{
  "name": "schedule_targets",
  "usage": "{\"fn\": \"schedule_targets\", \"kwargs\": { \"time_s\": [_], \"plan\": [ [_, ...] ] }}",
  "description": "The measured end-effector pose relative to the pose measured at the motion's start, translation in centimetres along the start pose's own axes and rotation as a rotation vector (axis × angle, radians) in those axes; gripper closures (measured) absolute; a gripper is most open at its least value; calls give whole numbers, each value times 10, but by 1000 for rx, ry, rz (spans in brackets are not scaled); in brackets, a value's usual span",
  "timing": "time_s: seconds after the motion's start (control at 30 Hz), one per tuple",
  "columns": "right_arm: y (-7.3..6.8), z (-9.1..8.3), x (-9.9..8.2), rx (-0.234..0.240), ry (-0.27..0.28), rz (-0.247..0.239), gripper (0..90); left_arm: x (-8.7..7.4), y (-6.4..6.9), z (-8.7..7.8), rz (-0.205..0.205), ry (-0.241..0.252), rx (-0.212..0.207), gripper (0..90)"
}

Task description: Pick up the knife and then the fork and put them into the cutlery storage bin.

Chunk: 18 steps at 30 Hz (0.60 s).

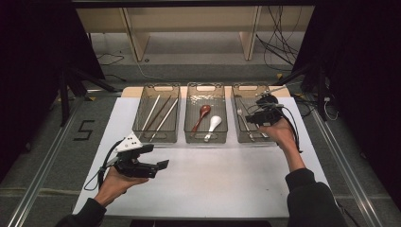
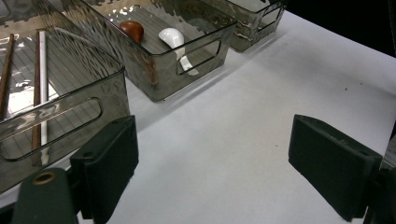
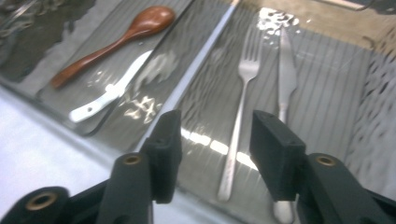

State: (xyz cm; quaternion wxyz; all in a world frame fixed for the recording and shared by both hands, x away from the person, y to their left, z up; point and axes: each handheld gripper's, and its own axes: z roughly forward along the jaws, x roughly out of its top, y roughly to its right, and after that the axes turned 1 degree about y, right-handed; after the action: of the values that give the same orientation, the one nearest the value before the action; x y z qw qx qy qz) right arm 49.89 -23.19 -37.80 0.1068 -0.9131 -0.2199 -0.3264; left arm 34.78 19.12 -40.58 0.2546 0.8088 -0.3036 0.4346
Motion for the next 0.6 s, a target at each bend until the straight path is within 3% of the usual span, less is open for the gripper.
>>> {"fn": "schedule_targets", "kwargs": {
  "time_s": [0.23,0.6],
  "plan": [
    [-13,-15,-18,50,51,7,408,0,-1,0,-9,3,-7,153],
    [-37,-34,-43,139,153,2,361,1,-1,-1,-17,16,-9,153]
  ]
}}
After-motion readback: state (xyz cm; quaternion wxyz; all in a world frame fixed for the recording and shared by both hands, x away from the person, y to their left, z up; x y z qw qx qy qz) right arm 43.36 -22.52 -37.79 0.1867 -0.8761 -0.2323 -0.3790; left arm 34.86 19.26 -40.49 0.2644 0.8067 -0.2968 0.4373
